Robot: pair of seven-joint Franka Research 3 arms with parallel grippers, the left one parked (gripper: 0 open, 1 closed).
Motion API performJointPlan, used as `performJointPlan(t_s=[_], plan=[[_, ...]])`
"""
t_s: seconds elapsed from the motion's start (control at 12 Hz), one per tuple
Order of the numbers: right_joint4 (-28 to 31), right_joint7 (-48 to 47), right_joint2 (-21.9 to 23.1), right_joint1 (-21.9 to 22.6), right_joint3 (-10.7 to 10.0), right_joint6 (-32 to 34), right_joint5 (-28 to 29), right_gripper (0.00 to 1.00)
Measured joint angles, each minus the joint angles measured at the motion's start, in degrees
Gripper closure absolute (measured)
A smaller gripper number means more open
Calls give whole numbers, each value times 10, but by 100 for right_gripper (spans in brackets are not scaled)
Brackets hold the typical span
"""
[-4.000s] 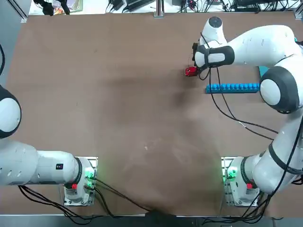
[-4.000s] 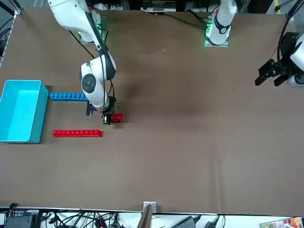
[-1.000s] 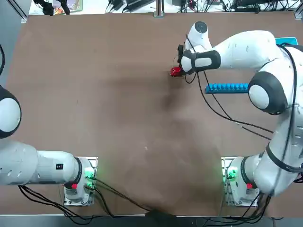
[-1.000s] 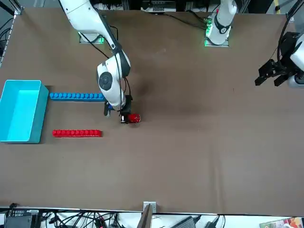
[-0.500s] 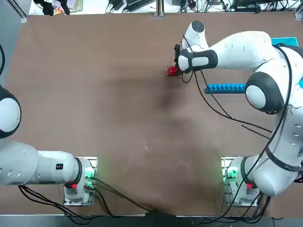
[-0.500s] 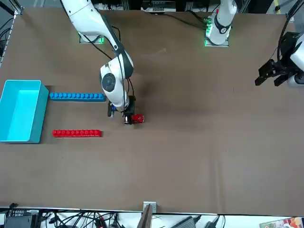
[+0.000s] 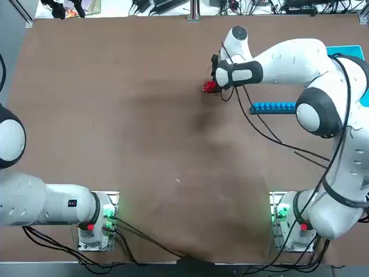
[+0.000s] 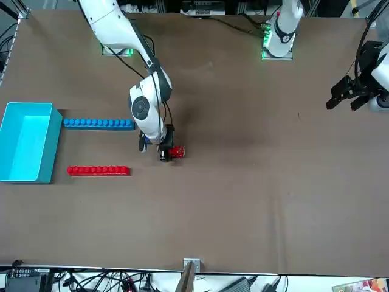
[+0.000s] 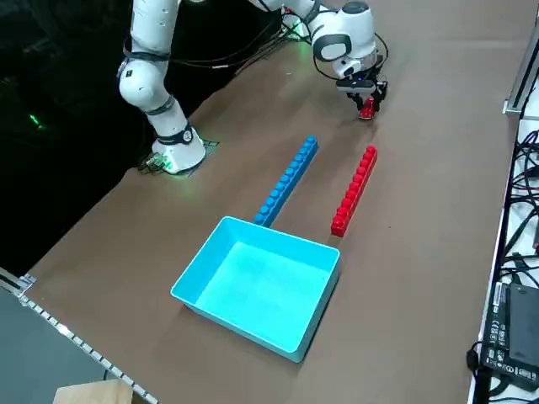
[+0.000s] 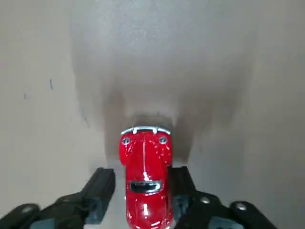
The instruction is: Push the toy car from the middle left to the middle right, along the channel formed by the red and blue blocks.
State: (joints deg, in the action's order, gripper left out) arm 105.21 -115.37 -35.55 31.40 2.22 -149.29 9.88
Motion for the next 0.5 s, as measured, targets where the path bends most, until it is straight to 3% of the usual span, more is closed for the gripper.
performJointPlan(t_s=[0.17,0.33,0.5], plan=[[-19,0,-11,0,-1,12,0,21],[-52,0,-8,0,-2,71,-1,1],[-98,4,14,0,-2,159,-2,0]])
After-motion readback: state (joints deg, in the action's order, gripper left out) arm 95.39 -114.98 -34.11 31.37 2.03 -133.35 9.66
